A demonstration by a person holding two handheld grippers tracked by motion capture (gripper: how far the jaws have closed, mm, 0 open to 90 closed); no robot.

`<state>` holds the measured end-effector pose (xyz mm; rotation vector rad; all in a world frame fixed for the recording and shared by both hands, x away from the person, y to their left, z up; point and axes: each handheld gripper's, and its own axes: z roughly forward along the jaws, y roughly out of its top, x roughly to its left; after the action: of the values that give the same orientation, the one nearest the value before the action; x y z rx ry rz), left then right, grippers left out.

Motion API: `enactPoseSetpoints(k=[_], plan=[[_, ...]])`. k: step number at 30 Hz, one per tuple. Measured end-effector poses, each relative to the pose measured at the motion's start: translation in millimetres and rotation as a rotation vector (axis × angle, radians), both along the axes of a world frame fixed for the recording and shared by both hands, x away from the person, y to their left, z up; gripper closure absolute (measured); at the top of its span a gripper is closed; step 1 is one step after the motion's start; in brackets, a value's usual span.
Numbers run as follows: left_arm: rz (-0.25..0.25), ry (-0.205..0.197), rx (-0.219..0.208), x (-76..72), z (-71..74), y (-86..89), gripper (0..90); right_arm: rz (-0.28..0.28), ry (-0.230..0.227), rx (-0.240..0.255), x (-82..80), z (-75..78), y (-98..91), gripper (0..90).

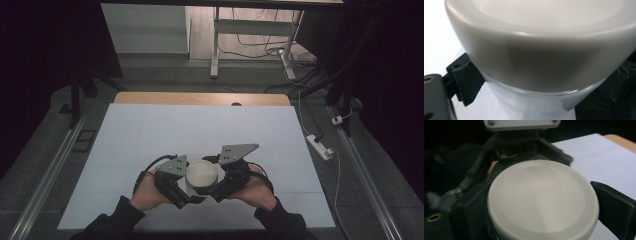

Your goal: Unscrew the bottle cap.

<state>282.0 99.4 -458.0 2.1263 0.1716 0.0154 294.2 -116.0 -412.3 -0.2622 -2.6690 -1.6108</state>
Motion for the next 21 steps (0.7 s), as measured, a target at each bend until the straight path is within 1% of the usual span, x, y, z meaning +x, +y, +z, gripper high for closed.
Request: enactPoseSetpoints(k=[1, 4, 5, 7, 9, 10, 11, 13, 14, 16, 18, 19, 20, 21], plan=[[-0.013, -0.001, 0.003, -0.6, -0.2, -0.5, 7.7, 0.028, -0.001, -0.003, 0.2, -0.3, -0.9, 6.9], [-0.073, -0.012, 0.015, -3.6, -1.2, -3.0, 7.7, 0.104, -0.015, -0.014, -1.0, -1.1, -3.0, 6.9], [-0.088, -0.016, 0.02, -4.1, -1.5, -3.4, 7.7, 0.137, -0.032, -0.02, -2.1, -1.4, -4.0, 6.9], [-0.11, -0.021, 0.025, -5.8, -2.6, -4.9, 7.7, 0.175, -0.048, -0.032, -4.3, -2.0, -4.7, 6.8], [-0.106, -0.027, 0.022, -6.3, -3.1, -5.4, 7.7, 0.183, -0.057, -0.041, -5.8, -2.1, -4.7, 6.7], [-0.099, -0.027, 0.018, -6.0, -2.9, -5.2, 7.7, 0.178, -0.055, -0.041, -5.9, -1.8, -4.5, 6.6], [-0.087, -0.028, 0.015, -5.4, -2.4, -4.5, 7.7, 0.166, -0.059, -0.039, -6.0, -1.1, -4.6, 6.3], [-0.051, -0.03, 0.012, -3.8, -1.9, -2.8, 7.7, 0.121, -0.055, -0.018, -5.9, 3.4, -6.1, 2.1], [-0.027, -0.027, 0.01, -3.0, -2.0, -1.9, 7.7, 0.102, -0.054, -0.01, -5.6, 5.3, -6.8, 1.6], [0.034, -0.023, 0.011, 0.1, -2.7, 0.0, 7.7, 0.03, -0.052, -0.004, -5.1, 10.5, -8.5, 0.5], [0.084, -0.016, 0.009, 2.5, -3.6, 1.4, 7.7, -0.027, -0.045, -0.02, -5.5, 12.8, -8.5, 0.0], [0.118, -0.011, 0.009, 3.8, -4.1, 2.3, 7.7, -0.056, -0.044, -0.027, -5.7, 13.1, -7.8, 0.0], [0.139, -0.01, 0.008, 4.2, -4.3, 2.4, 7.7, -0.099, -0.038, -0.039, -6.2, 13.1, -6.1, 0.0], [0.167, -0.014, 0.015, 4.7, -4.3, 2.5, 7.7, -0.126, -0.032, -0.043, -6.4, 12.6, -4.5, 0.0]])
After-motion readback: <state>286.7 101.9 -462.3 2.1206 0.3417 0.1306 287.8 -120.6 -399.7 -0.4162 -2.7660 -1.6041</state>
